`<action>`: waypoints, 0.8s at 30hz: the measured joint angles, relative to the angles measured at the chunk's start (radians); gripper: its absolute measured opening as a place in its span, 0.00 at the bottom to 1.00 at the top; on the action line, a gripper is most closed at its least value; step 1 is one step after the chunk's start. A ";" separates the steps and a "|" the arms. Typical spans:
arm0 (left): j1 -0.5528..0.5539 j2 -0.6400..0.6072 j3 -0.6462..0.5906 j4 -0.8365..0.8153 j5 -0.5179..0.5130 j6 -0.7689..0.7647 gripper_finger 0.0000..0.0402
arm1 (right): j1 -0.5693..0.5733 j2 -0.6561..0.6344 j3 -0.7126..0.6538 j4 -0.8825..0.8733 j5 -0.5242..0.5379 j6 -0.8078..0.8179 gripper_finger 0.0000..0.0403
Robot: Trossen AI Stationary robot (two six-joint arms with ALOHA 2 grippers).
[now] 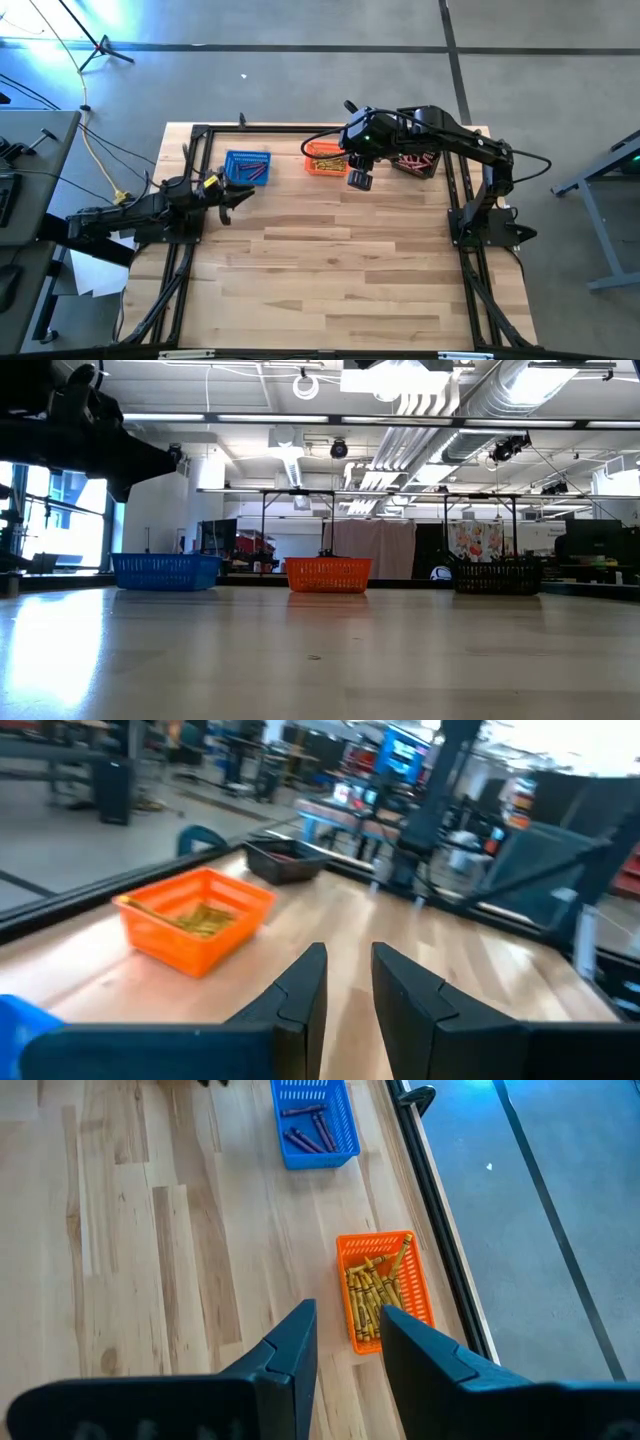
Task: Sort crayons
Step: Return to Home Position
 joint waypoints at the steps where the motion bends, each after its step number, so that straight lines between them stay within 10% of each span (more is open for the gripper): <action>1: 0.018 -0.005 0.000 -0.003 0.000 0.000 0.18 | 0.000 0.000 0.000 0.000 0.000 0.000 0.24; 24: 0.483 -0.015 0.000 -0.001 0.001 0.000 0.18 | 0.000 0.000 0.000 0.000 0.000 0.000 0.24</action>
